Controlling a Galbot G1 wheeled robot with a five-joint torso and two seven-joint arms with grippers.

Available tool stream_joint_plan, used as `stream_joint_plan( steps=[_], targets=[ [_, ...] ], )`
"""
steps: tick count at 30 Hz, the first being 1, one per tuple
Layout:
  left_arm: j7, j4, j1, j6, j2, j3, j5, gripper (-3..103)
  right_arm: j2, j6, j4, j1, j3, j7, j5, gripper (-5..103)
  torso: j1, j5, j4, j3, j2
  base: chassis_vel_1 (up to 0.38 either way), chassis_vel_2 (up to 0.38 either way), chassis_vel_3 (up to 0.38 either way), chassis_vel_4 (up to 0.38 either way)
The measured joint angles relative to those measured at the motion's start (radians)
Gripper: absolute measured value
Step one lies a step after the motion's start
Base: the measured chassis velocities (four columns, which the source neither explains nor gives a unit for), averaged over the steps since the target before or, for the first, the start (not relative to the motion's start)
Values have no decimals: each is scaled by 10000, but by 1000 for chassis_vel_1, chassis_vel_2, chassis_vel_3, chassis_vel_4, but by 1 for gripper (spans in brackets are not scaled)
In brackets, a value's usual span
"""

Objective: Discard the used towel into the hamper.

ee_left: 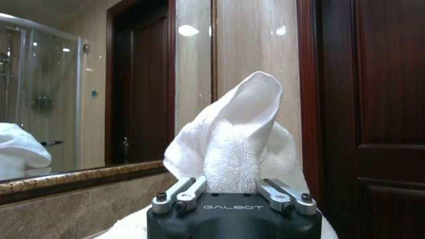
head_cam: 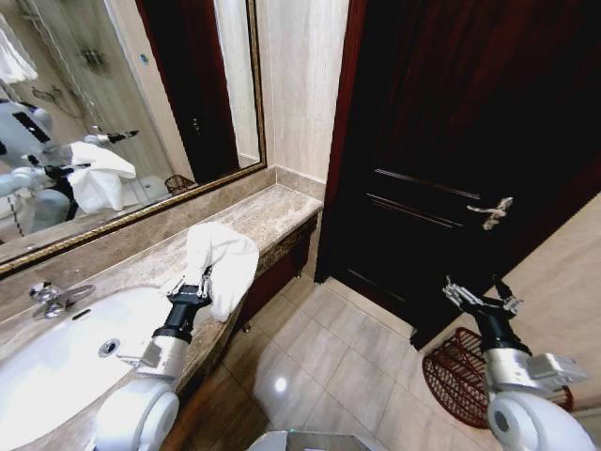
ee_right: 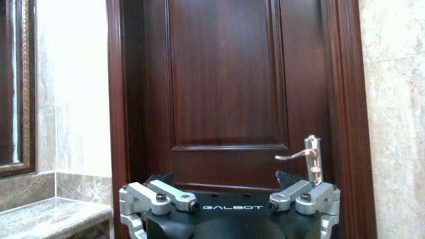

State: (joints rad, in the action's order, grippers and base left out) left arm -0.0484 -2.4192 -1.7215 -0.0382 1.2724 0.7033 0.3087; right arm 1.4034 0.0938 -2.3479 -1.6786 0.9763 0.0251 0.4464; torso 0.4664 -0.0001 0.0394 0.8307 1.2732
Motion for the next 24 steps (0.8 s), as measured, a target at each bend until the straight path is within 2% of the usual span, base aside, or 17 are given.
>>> stream_joint_plan(
  steps=[10, 24],
  targets=[
    [232, 222, 114, 207, -260, 28, 145, 15, 156, -164, 100, -104, 338, 42, -77, 100, 0, 1, 0, 0, 0, 0, 0, 0, 0],
    [614, 668, 389, 323, -413, -11, 384, 15, 278, -209, 139, -372, 841, 163, -86, 100, -1, 1, 0, -1, 1, -79, -78, -77, -72]
  ],
)
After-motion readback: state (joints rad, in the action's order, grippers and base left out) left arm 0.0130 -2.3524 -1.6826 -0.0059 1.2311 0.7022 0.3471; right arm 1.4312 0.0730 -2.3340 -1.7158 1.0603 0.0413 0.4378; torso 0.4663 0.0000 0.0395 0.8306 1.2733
